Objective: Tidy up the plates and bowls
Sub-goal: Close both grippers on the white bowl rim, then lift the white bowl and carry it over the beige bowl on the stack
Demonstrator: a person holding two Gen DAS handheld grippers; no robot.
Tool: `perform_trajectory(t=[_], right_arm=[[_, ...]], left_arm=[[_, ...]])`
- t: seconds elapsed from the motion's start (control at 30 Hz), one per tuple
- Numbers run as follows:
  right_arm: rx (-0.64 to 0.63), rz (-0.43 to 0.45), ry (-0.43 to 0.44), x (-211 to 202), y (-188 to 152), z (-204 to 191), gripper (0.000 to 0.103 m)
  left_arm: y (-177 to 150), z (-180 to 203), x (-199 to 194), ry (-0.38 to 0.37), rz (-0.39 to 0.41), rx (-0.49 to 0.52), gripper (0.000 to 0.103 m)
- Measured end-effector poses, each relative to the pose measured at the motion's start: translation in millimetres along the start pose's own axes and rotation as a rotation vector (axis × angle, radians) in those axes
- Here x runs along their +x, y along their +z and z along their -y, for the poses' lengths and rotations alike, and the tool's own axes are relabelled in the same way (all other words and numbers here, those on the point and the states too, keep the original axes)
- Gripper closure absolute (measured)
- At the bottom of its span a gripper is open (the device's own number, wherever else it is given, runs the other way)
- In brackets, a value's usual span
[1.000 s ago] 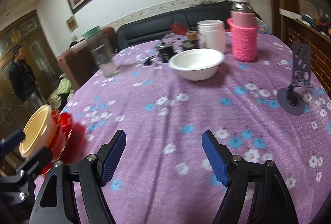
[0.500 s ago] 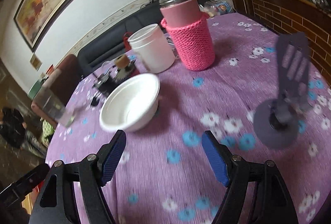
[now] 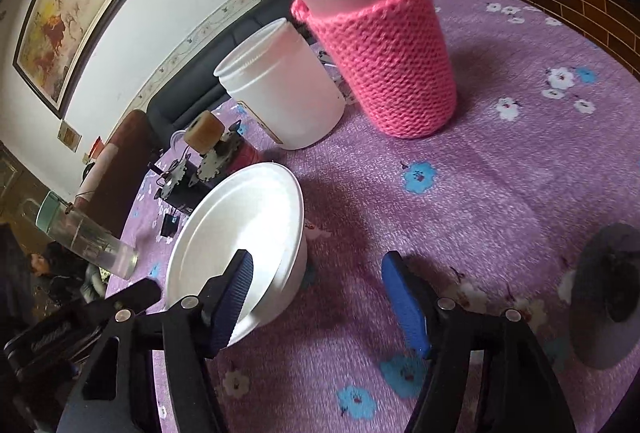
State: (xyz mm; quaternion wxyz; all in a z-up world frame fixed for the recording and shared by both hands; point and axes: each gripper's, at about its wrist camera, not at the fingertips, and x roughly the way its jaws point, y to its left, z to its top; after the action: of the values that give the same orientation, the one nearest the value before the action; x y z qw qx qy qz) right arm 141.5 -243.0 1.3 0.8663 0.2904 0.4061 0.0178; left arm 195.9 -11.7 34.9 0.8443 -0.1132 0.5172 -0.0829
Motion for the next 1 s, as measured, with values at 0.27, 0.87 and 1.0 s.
perform_trajectory(t=[0.27, 0.87, 1.0], right_arm=[[-0.015, -0.007, 0.034, 11.4, 4.2, -0.6, 0.05], [-0.092, -0.029, 0.059, 5.6, -14.1, -23.4, 0.088], [-0.133, -0.03, 0.068, -10.8, -24.3, -38.6, 0.088]], left_arm=[[12.1, 12.9, 37.0, -0.048, -0.07, -0.004, 0.052], [-12.4, 31.2, 20.9, -0.07, -0.097, 0.04, 0.089], [-26.7, 21.9, -5.3, -0.06, -0.076, 0.044, 0.089]])
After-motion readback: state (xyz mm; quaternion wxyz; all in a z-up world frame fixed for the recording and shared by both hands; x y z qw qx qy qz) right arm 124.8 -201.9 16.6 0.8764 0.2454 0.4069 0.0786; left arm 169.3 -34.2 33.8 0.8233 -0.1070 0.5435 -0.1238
